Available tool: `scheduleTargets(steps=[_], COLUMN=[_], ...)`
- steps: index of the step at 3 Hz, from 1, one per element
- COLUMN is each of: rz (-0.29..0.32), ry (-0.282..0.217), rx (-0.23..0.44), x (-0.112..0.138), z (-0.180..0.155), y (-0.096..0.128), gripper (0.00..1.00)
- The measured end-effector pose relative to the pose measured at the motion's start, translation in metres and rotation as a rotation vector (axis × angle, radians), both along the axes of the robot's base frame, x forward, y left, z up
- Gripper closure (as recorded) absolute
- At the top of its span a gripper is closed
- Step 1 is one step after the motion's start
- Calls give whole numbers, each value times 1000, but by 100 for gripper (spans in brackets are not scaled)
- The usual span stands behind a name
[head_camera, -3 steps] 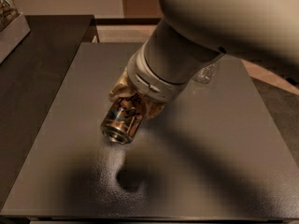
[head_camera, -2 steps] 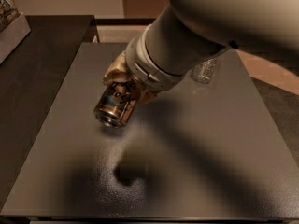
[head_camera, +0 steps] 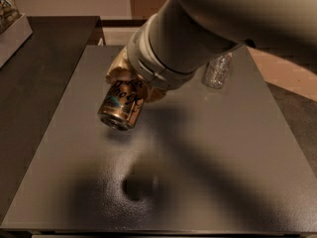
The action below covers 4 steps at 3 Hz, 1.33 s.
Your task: Place orange can upright
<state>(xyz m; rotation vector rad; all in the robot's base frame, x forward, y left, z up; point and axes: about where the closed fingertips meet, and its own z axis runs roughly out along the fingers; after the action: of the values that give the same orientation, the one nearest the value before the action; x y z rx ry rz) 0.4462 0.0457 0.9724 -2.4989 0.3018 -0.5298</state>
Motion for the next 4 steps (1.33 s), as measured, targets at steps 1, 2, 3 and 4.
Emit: scheduleTargets(steps=[1, 2, 3, 4], rz=[53, 129, 197, 247], ry=[-118, -243, -340, -412], rx=[-59, -92, -84, -35], x=[4, 13, 26, 38], z=[17, 28, 29, 26], y=[2, 2, 0, -1], gripper=[100, 100, 100, 100])
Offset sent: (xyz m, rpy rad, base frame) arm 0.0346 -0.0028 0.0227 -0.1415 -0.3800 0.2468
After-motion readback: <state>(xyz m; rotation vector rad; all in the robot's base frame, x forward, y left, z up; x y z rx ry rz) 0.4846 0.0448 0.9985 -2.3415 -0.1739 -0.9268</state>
